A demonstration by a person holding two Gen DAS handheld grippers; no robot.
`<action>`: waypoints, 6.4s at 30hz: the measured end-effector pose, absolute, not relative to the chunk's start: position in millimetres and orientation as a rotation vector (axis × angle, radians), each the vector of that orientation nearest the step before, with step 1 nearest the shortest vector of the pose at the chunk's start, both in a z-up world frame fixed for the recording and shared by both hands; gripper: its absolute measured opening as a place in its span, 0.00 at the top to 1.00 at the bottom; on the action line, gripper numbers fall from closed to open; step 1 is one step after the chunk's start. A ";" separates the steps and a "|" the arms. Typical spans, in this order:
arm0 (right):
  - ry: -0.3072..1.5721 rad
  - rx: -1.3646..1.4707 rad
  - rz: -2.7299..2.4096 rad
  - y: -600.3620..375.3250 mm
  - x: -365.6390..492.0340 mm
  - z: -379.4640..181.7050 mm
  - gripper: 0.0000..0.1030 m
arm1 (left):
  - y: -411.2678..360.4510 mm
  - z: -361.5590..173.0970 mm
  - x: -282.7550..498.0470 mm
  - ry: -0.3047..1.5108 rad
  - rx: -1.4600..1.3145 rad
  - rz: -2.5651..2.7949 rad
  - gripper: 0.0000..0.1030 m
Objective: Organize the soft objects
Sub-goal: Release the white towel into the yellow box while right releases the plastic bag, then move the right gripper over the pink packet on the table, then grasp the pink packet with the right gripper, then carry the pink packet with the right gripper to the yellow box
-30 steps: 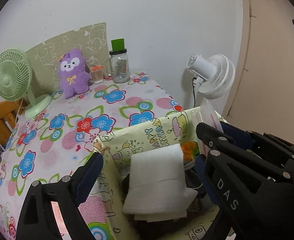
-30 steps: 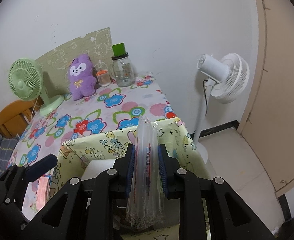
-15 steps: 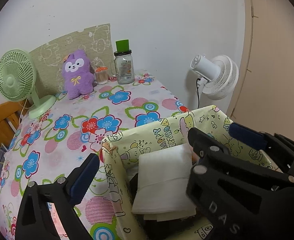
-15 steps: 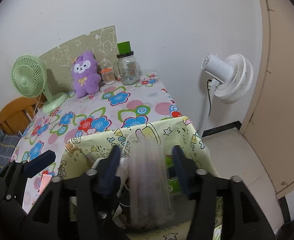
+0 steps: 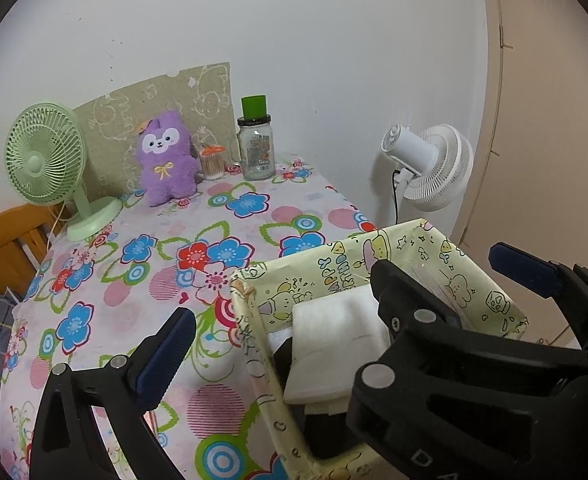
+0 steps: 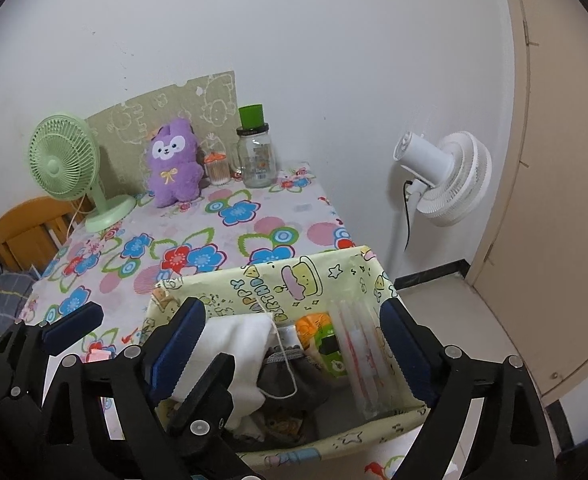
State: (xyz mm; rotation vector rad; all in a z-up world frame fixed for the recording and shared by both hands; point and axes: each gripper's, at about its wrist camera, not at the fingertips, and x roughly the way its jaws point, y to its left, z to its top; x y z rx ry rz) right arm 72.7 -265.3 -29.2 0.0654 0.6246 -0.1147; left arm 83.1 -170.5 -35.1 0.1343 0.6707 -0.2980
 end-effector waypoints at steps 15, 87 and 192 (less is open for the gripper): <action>0.575 0.033 -0.109 -228.2 46.8 -11.5 0.08 | -133.2 -19.8 57.6 0.611 0.110 -0.278 0.00; 0.699 -0.044 0.057 -46.4 85.6 -97.5 0.02 | 44.3 -100.7 77.5 0.768 0.079 -0.123 0.00; 0.665 -0.072 0.069 -107.9 61.9 -29.0 0.58 | -26.8 -32.7 54.5 0.665 0.099 -0.173 0.01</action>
